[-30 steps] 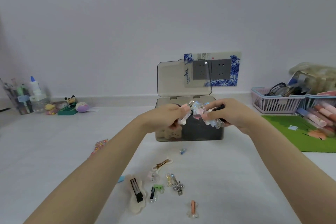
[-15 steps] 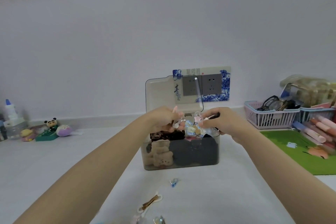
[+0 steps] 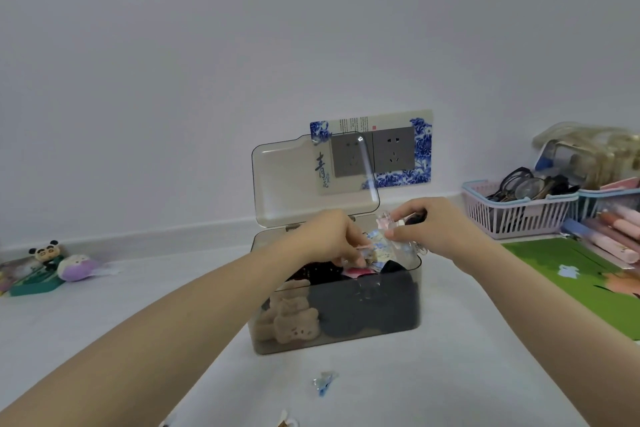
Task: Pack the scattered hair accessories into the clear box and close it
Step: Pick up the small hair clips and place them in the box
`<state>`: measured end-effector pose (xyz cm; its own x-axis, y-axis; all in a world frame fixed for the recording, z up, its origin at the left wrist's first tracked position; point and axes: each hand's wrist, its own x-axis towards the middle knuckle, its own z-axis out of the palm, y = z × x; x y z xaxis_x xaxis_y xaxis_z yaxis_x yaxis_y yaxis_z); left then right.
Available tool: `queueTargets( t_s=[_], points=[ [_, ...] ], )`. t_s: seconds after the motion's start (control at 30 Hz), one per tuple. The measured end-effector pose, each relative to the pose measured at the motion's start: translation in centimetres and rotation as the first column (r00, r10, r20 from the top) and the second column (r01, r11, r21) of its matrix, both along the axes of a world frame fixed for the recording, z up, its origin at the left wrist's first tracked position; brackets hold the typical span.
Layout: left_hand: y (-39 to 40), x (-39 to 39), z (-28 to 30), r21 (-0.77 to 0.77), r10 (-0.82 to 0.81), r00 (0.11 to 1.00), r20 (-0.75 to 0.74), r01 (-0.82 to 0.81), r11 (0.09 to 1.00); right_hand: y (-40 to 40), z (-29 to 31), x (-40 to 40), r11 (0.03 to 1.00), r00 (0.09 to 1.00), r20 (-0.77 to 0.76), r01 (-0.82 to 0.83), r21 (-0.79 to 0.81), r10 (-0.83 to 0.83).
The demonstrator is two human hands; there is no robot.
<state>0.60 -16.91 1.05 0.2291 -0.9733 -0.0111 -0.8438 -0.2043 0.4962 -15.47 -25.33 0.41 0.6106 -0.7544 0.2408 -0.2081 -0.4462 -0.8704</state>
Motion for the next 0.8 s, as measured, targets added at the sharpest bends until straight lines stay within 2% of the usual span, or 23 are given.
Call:
queueTargets(
  t_s=[0.13, 0.5, 0.6, 0.67, 0.8],
  points=[
    [-0.7, -0.1, -0.8, -0.026, -0.040, 0.992, 0.117, 0.043, 0.999, -0.7, -0.4, 0.0, 1.000, 1.000, -0.025, 0.012, 0.013, -0.012],
    [-0.6, 0.2, -1.6, 0.015, -0.134, 0.979, 0.152, 0.133, 0.991, -0.8, -0.5, -0.1, 0.999, 1.000, -0.019, 0.002, 0.042, -0.002],
    [-0.3, 0.2, -1.0, -0.090, -0.094, 0.986, 0.135, 0.107, 0.990, -0.7, -0.5, 0.1, 0.999, 1.000, -0.022, -0.003, 0.052, 0.004],
    [-0.1, 0.0, -0.6, -0.141, -0.062, 0.983, 0.175, 0.087, 0.986, -0.7, -0.5, 0.0, 0.999, 1.000, -0.017, -0.004, 0.054, 0.004],
    [-0.1, -0.3, -0.7, -0.092, -0.073, 0.968, 0.241, 0.098, 0.991, -0.7, -0.4, -0.2, 0.999, 1.000, -0.004, -0.010, 0.050, 0.010]
  ],
)
